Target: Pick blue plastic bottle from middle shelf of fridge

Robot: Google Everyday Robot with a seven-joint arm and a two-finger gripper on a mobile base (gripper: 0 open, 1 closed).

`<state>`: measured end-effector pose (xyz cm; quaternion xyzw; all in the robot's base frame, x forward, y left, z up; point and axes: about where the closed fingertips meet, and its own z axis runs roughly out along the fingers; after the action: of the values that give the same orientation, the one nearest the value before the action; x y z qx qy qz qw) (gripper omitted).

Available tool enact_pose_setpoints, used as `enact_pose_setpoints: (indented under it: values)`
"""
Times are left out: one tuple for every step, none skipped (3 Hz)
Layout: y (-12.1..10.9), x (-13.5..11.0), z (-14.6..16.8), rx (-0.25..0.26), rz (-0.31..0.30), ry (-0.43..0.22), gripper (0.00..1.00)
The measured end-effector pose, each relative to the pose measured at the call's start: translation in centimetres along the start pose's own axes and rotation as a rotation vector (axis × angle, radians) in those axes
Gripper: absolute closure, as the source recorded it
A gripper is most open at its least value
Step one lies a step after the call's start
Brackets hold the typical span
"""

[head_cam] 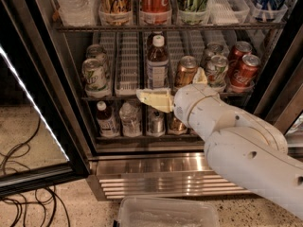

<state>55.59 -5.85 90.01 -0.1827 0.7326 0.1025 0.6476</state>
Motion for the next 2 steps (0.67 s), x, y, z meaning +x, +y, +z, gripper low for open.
enact_pose_setpoints:
  values:
    - [0.0, 0.0, 0.0, 0.0, 0.0, 0.0, 0.0]
    - [-0.3, 0.6, 1.4, 0.02, 0.029, -0.013, 0.0]
